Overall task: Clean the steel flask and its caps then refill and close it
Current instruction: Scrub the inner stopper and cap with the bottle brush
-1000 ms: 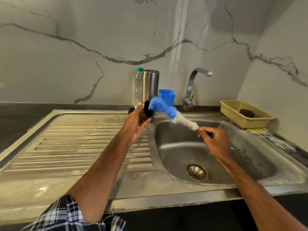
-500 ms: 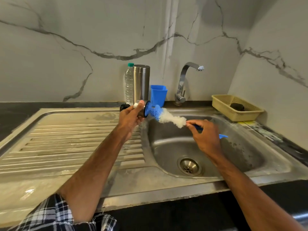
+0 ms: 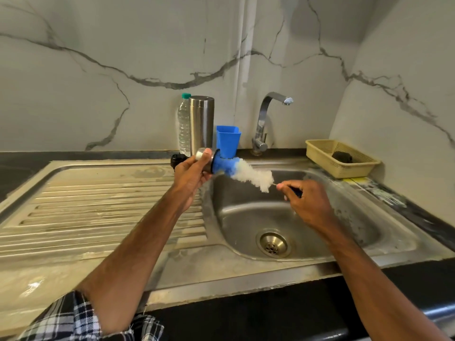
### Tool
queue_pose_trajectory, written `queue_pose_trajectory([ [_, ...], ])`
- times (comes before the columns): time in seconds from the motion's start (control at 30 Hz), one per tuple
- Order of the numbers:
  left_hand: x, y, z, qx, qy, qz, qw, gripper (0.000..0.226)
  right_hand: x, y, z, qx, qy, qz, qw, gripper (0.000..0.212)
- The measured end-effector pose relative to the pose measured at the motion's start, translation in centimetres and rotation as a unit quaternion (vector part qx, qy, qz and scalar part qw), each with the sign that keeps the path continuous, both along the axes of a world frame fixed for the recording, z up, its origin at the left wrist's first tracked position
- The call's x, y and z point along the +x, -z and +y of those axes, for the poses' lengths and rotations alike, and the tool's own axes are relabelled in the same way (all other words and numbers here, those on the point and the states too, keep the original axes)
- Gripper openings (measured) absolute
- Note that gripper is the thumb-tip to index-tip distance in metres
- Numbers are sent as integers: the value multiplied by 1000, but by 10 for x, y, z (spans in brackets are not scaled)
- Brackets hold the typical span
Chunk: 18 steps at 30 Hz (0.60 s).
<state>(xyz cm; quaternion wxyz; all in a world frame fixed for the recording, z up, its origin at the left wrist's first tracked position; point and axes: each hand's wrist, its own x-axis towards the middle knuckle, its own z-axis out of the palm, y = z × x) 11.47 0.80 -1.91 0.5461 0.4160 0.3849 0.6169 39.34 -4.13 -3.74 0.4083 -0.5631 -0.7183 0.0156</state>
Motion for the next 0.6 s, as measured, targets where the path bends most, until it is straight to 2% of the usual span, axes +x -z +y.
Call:
queue_pose_trajectory([
  [0.07, -3, -2, -2, 6, 3, -7, 1000, 16, -5, 3, 0, -58, -5, -19, 998, 38],
  [0.13, -7, -2, -3, 6, 8, -5, 1000, 17, -8, 6, 0, -110, -35, -1, 993, 48],
  [0.2, -10, 0, -1, 8, 7, 7, 1000, 17, -9, 5, -1, -126, -55, 33, 990, 46],
  [0.3, -12, 0, 1, 8, -7, 13, 1000, 19, -8, 1, -1, -97, -70, 97, 988, 16],
  [0.33, -12, 0, 1, 5, -13, 14, 1000, 20, -7, 1, 0, -73, -65, 95, 991, 15],
  [0.47, -14, 4, 5, -14, -11, 15, 1000, 27, -2, 4, 7, 19, -33, 65, 997, 17],
  [0.53, -12, 2, 5, -19, -8, 6, 1000, 30, -2, 4, 6, 4, -25, 65, 998, 7],
  [0.6, -12, -1, 3, -18, 0, -9, 1000, 30, -4, 6, 6, -44, -16, 23, 999, 29],
])
